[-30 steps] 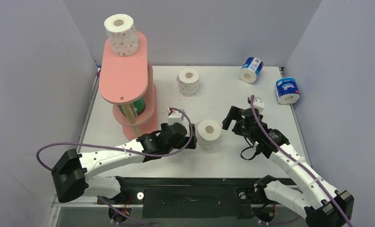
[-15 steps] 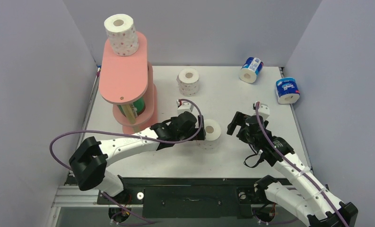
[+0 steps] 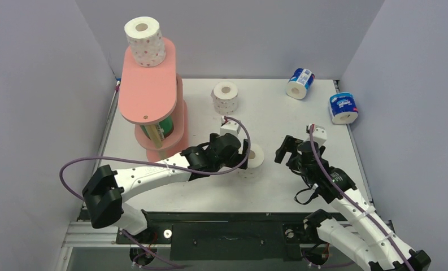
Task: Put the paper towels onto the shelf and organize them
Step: Pick up the paper towel from the center of the board, then place the paper towel on the shelf.
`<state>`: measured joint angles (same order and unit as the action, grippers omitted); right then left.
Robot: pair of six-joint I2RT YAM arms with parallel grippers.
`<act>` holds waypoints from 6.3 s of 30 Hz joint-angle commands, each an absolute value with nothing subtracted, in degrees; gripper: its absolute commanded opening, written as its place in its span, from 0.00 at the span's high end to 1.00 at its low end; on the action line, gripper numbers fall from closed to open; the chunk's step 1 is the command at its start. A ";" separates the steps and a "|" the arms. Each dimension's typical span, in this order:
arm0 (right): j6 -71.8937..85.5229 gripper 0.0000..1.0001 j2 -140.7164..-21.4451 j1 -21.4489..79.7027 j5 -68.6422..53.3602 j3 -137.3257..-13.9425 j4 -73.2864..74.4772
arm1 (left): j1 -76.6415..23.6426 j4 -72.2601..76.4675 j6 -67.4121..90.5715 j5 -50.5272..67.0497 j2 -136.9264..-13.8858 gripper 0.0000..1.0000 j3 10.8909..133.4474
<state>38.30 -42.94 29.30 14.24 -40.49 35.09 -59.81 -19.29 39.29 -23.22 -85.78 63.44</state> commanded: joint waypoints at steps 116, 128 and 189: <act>40.66 0.12 -37.12 28.41 22.12 -41.45 36.68 | -57.04 -35.91 45.75 -27.14 -79.51 1.00 88.89; 40.42 0.12 -37.17 28.38 21.63 -41.87 36.52 | -56.75 -35.17 35.26 -43.32 -67.95 1.00 99.13; 40.78 0.13 -40.65 28.35 19.02 -40.17 33.22 | -5.80 -49.26 42.81 -10.90 -78.24 0.91 116.67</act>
